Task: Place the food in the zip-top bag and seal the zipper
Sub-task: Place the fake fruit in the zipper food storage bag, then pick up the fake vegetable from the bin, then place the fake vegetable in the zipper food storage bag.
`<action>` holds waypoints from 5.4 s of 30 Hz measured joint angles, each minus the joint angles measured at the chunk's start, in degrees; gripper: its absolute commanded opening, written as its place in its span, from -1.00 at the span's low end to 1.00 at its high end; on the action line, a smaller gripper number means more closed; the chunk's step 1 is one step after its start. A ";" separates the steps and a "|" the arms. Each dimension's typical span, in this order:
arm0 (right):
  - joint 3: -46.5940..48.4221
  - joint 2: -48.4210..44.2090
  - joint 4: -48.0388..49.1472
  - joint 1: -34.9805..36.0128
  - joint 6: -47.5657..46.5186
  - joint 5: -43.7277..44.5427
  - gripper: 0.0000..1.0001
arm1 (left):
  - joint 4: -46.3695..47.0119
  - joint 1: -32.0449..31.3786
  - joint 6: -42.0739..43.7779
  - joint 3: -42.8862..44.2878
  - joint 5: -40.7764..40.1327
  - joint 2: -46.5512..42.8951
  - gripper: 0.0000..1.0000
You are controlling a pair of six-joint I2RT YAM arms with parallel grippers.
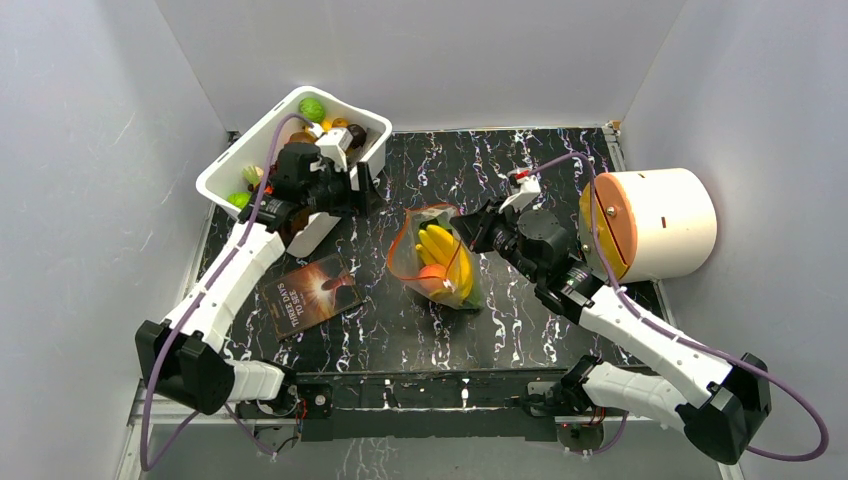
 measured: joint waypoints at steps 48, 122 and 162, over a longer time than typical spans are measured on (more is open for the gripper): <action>1.03 2.27 0.26 0.00 -3.74 -4.11 -1.00 | -1.53 30.64 3.61 23.47 -31.23 42.34 0.09; 0.98 2.51 -3.28 0.00 17.70 4.07 -1.00 | 12.85 18.10 -5.99 5.05 13.68 0.33 -0.62; 6.14 6.19 -4.37 0.00 18.84 2.64 -1.00 | 40.81 -6.60 -21.46 -18.75 15.85 -7.43 -0.54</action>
